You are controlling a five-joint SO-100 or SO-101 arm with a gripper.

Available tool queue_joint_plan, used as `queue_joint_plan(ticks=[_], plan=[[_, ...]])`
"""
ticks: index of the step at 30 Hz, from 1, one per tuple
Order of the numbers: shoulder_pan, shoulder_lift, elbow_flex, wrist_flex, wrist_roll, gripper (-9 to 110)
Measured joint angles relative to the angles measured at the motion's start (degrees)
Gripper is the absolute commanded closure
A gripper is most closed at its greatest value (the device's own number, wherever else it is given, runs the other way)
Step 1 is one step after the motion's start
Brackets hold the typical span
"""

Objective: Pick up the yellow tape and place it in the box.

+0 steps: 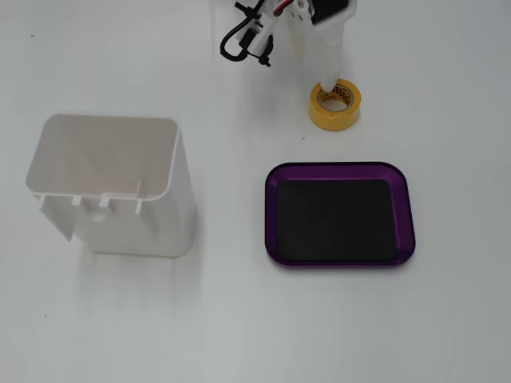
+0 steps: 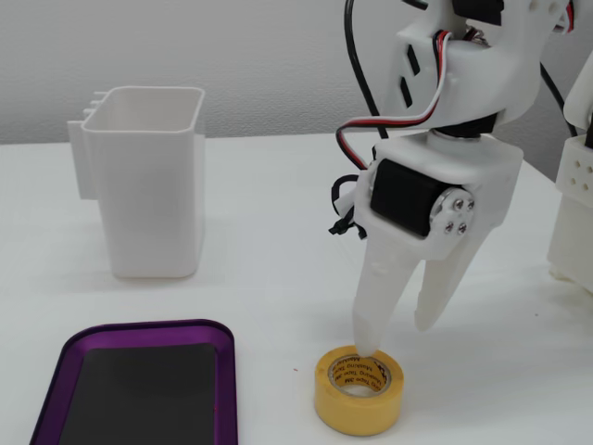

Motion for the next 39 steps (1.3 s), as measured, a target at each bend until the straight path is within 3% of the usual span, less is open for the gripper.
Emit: queue_joint_plan(ticks=[26, 31, 34, 39], plan=[[-0.1, -6.2, 4.0, -11.2, 0.0, 82], [-0.1, -8.9, 3.7, -12.7, 0.0, 91], [-0.1, -10.5, 3.5, -12.7, 0.0, 102], [-0.2, -12.2, 3.3, -13.0, 0.0, 102]])
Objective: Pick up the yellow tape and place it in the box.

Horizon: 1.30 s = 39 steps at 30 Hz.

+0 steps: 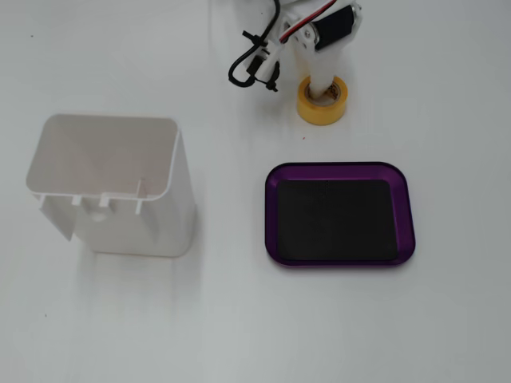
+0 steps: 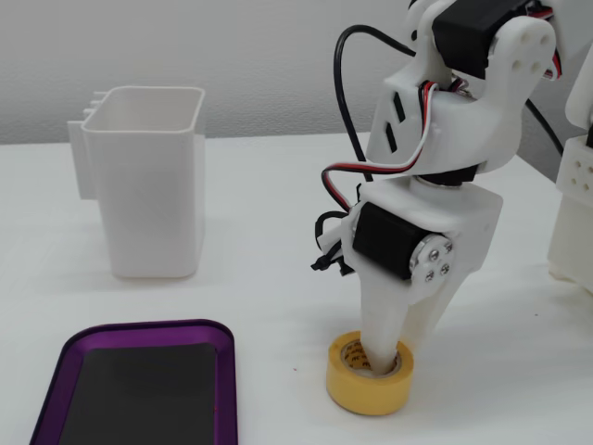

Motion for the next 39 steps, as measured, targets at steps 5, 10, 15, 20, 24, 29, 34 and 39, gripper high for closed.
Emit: queue_joint_plan(ticks=[5, 10, 15, 20, 24, 29, 34, 39], plan=[[-0.2, 2.3, -4.1, 0.4, 3.6, 102], [-0.2, 10.2, -10.2, 0.8, 9.3, 102], [0.9, 15.5, -12.0, -6.7, 12.4, 102], [5.2, 11.5, -15.0, -14.3, 12.7, 102], [5.7, 0.7, -23.0, -15.5, 12.7, 102], [5.2, -13.0, -32.2, -11.9, 12.6, 102], [6.1, -16.9, -34.4, -11.1, 12.7, 102], [6.7, -17.0, -34.4, -9.7, 12.7, 102]])
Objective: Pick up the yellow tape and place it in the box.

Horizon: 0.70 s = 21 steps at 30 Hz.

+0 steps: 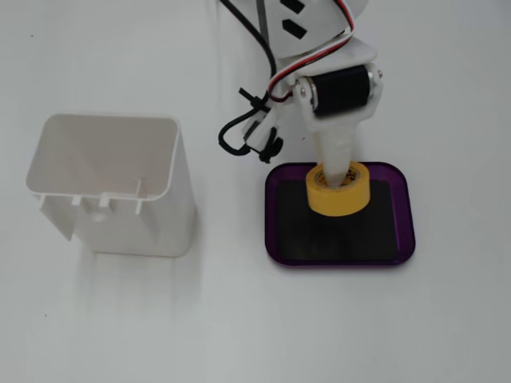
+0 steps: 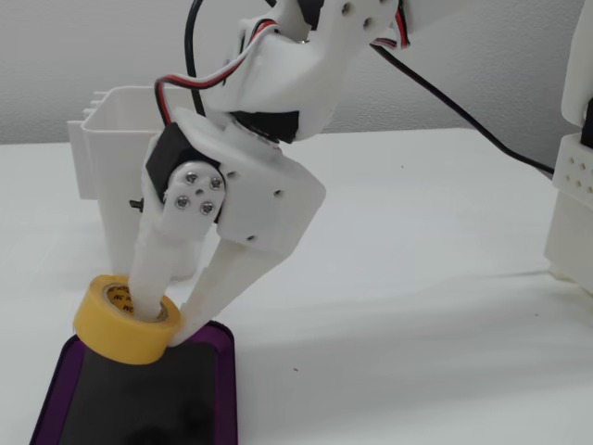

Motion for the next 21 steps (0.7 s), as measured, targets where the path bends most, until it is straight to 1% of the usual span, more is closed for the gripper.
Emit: queue_joint_plan(ticks=[9, 13, 17, 21], plan=[[-0.4, 0.0, 0.0, 6.2, -2.9, 91], [0.3, 0.0, -0.1, 7.8, -2.8, 90], [0.3, 0.7, -2.5, 14.1, -2.8, 90], [0.3, 8.9, -6.9, 20.9, -2.8, 90]])
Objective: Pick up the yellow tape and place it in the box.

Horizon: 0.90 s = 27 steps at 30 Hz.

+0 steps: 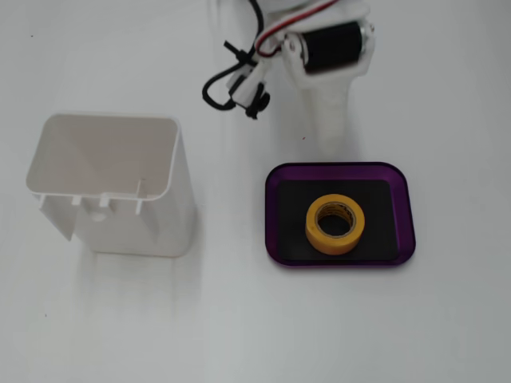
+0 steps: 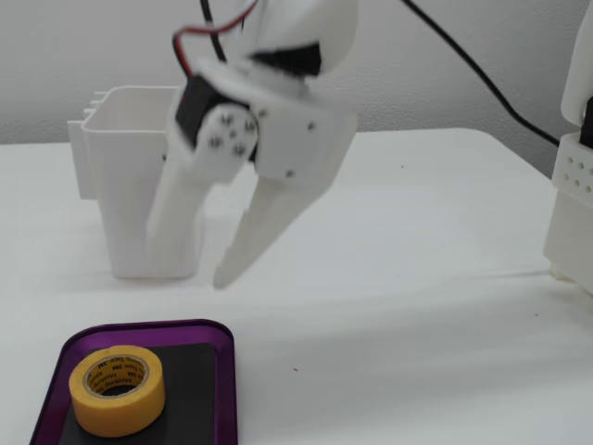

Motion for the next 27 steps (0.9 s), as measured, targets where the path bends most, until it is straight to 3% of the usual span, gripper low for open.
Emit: queue_joint_plan(ticks=[9, 16, 22, 27], plan=[[0.0, 29.6, 7.2, 12.7, 0.0, 90], [0.1, 54.8, 31.4, 14.0, 0.0, 90], [1.9, 77.9, 54.4, 6.8, 0.3, 90], [6.0, 94.8, 72.8, 5.1, 5.8, 90]])
